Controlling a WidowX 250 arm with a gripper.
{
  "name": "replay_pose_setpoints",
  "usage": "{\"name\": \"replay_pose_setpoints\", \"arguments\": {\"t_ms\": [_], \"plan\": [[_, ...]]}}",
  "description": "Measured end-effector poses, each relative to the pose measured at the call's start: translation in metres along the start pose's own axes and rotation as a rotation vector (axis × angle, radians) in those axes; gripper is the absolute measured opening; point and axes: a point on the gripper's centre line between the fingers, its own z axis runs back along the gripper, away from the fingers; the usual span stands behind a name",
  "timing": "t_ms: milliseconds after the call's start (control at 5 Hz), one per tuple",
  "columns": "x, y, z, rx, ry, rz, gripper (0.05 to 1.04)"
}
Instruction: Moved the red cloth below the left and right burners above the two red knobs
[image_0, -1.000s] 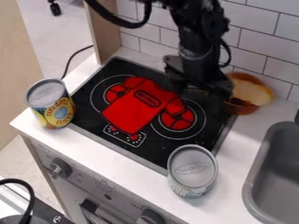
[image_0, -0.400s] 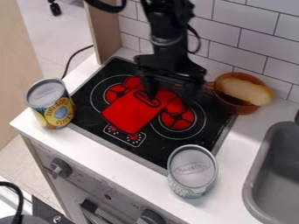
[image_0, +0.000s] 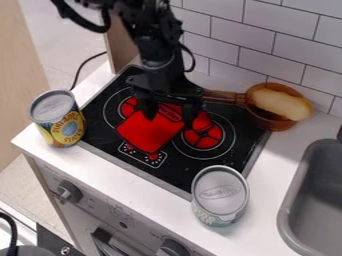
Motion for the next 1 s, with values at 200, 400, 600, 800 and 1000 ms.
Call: {"name": "replay_pose_setpoints", "arguments": {"t_ms": [200,400,600,800,1000], "plan": [[0.003,0.013,-0.015,0.02,0.029,0.023,0.999],[0.004,0.017,-0.033,0.074,0.015,0.027,0.999],[0.01,0.019,-0.034,0.068,0.011,0.029,0.967],[0.013,0.021,-0.037,0.053,0.016,0.023,0.704],[0.019,0.023,-0.039,0.06,0.019,0.035,0.414]]}}
